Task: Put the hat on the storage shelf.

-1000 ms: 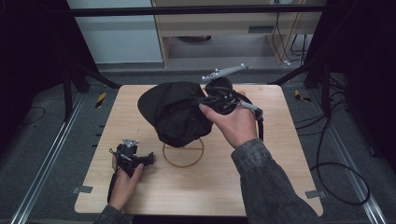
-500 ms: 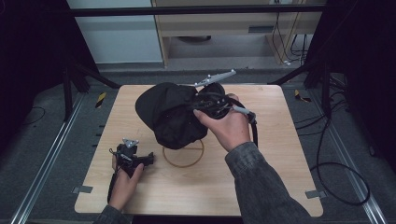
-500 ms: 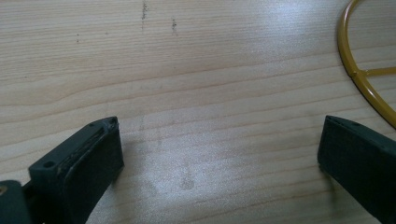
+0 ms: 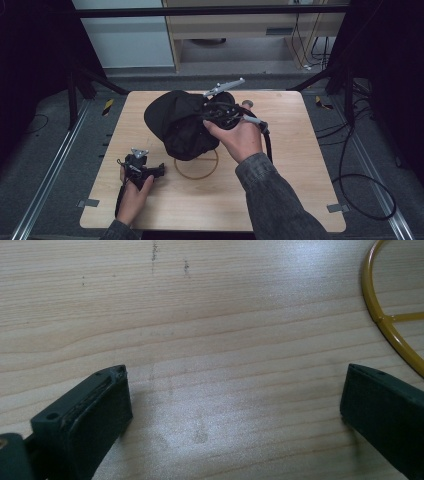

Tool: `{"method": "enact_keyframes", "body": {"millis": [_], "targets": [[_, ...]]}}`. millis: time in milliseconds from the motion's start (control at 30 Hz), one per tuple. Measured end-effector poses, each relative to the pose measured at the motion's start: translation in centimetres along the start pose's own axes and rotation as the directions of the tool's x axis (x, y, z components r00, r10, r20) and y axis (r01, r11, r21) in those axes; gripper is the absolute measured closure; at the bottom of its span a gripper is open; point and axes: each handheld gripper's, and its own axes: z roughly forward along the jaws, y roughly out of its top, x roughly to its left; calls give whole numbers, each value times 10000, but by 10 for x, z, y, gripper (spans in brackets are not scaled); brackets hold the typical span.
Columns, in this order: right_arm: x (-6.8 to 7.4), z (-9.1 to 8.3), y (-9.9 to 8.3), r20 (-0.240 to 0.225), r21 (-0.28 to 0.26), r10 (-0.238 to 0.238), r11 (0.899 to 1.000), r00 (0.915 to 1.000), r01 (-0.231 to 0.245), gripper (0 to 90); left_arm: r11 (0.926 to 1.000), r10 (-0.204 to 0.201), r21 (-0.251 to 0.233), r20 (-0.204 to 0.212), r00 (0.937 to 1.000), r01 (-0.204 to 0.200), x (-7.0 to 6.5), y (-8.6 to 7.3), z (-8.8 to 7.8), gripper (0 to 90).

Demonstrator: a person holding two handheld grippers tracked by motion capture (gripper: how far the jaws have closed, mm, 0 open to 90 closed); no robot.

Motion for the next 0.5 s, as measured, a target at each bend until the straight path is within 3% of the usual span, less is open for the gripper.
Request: {"method": "enact_keyframes", "body": {"millis": [500], "targets": [[2,8,1,216,53,-161,9999,9996,160,775,10000,2,4,8,10000,-2,0,0,0,0]]}}
